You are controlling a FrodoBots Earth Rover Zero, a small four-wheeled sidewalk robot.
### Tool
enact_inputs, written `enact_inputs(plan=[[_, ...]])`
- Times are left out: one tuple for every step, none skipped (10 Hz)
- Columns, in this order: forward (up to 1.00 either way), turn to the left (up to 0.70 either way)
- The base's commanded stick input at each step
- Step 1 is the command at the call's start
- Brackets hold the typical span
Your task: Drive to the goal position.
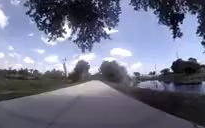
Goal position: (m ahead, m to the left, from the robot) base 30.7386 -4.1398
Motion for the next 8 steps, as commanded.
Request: enact_inputs(plan=[[0.85, 0.0], [0.85, 0.0], [0.85, 0.0], [0.85, 0.0], [0.85, 0.0], [0.85, 0.0], [0.85, 0.0], [0.85, 0.0]])
